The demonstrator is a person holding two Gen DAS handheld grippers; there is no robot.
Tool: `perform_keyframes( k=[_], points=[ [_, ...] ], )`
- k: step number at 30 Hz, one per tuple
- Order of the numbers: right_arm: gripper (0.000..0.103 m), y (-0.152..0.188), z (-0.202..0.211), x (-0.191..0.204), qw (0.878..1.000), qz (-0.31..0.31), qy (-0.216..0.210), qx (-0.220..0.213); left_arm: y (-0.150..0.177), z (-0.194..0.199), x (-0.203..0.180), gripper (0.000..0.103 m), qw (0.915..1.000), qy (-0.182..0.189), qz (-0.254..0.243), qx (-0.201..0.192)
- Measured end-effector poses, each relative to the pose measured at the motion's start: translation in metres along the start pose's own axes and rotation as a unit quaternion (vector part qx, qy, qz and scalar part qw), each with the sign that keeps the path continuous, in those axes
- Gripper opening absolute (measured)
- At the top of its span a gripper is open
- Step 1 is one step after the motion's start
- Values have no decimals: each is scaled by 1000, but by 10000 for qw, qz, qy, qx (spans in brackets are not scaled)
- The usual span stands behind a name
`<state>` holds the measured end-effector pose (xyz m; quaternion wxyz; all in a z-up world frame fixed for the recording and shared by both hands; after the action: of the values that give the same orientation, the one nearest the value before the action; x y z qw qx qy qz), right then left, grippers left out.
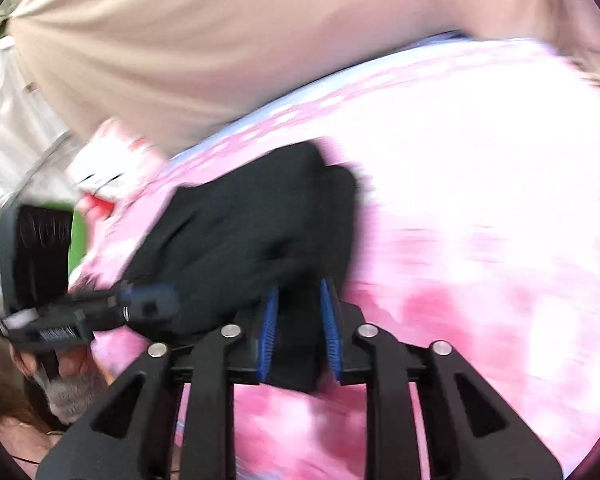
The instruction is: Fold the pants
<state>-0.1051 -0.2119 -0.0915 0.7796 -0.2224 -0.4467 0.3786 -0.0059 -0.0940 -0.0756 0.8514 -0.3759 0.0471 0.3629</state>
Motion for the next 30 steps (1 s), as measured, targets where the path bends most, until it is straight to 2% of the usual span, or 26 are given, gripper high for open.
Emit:
perform_keyframes(
  k=[3,6,7,8,10,11,13,14,15,16,17,18,20,21,25,27,28,30],
  points=[
    [26,-8,16,-7,9992,-258,-47,-318,3,-2,-5,8,9996,-182,-193,-130],
    [29,-13,9,16,9964,-377,-719,-249,5,-6,-9,20,9988,-289,-348,-170],
    [29,-15,1,30,9960,-229,-836,-200,5,-5,-11,22,9986,-291,-397,-211],
    [29,-17,-5,38,9962,-74,-847,-168,6,-2,-14,29,9983,-273,-437,-265],
    [34,-18,-28,65,9967,420,-689,-115,3,10,-21,35,9975,-198,-507,-441],
    [41,-20,-39,71,9977,478,-468,-127,2,19,-23,38,9968,-178,-561,-549],
    [49,-26,-51,66,9989,422,-148,-144,0,43,-22,52,9942,-294,-626,-818],
    [56,-28,-57,61,9993,340,-83,-145,-1,55,-19,60,9927,-397,-624,-957],
    [61,-30,-63,58,9996,217,-132,-98,-2,67,-14,61,9910,-496,-583,-1102],
    [59,-29,-71,56,9997,82,-214,42,-2,82,-6,61,9891,-576,-502,-1258],
    [34,-25,-78,61,9991,76,-358,236,-2,91,1,61,9878,-656,-426,-1344],
    [24,-24,-78,64,9990,168,-358,206,-2,101,14,61,9854,-848,-295,-1446],
    [11,-27,-65,71,9988,451,-199,-83,-1,108,36,61,9821,-1188,-87,-1462],
    [11,-30,-60,66,9989,420,-84,-194,1,108,54,61,9804,-1430,130,-1345],
    [13,-23,-80,26,9999,70,151,31,18,90,97,61,9767,-1817,613,-967],
    [20,-21,-72,31,9999,49,94,-17,26,76,109,59,9754,-1924,771,-747],
    [21,-24,-58,41,9995,83,179,-247,30,74,113,59,9756,-1906,826,-710],
    [21,-30,-35,60,9979,269,108,-585,28,85,110,59,9759,-1815,838,-877]
  ],
)
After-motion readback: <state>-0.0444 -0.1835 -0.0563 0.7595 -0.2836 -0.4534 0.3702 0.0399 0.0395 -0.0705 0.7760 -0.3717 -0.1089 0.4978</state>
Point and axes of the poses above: each gripper's, at about its wrist camera, not at the fingertips, and z roughly against the way its jaws point, x to its left, y to its underside, the point moved 6 cm from there along -z, roughly the way its jaws point, and after that the axes turned 9 degrees about -z, right-handed, at the moved point
